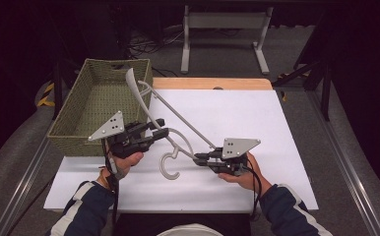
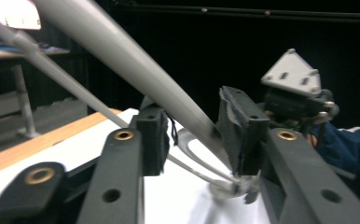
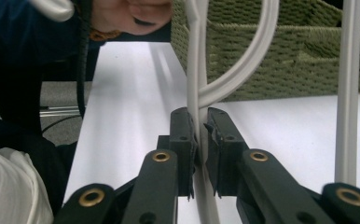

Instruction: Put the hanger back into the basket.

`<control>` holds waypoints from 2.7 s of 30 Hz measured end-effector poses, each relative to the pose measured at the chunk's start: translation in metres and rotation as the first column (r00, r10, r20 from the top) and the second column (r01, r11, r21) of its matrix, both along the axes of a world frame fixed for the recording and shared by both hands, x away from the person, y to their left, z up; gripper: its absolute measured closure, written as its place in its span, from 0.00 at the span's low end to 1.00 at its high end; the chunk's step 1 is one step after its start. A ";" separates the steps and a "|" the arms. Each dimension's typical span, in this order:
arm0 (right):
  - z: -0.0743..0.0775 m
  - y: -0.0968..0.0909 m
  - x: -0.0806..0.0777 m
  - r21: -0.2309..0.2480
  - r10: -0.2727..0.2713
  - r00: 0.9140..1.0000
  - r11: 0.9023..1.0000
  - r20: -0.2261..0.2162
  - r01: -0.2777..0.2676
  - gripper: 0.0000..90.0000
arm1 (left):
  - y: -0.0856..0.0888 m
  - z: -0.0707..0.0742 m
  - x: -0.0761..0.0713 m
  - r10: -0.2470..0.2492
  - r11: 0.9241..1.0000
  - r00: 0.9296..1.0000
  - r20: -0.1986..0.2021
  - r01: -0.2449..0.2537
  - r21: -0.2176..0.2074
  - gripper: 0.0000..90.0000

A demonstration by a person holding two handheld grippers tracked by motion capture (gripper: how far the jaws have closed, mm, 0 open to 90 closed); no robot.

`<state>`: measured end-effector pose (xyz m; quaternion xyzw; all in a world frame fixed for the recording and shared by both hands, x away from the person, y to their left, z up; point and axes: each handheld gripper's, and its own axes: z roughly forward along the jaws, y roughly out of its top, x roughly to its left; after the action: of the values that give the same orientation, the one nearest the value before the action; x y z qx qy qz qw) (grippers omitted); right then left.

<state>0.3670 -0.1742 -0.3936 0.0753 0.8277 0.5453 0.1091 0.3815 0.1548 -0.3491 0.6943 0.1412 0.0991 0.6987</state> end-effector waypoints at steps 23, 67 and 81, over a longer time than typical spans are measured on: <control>0.006 -0.026 -0.009 -0.035 -0.201 0.978 0.979 0.056 0.203 0.68 | -0.032 0.046 -0.010 0.089 0.981 0.970 0.224 -0.124 0.148 0.91; -0.015 -0.036 -0.016 -0.145 -0.204 0.979 0.968 0.015 0.204 0.55 | 0.043 0.094 0.022 0.401 0.775 0.793 0.458 -0.560 0.291 0.91; -0.011 -0.041 -0.014 -0.134 -0.236 0.971 0.962 0.018 0.237 0.51 | 0.084 0.035 0.049 0.458 0.693 0.802 0.384 -0.592 0.412 0.91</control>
<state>0.3529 -0.2151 -0.4050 0.1654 0.8478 0.4709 0.1792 0.4308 0.2391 -0.3137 0.7654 0.2139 0.4168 0.4413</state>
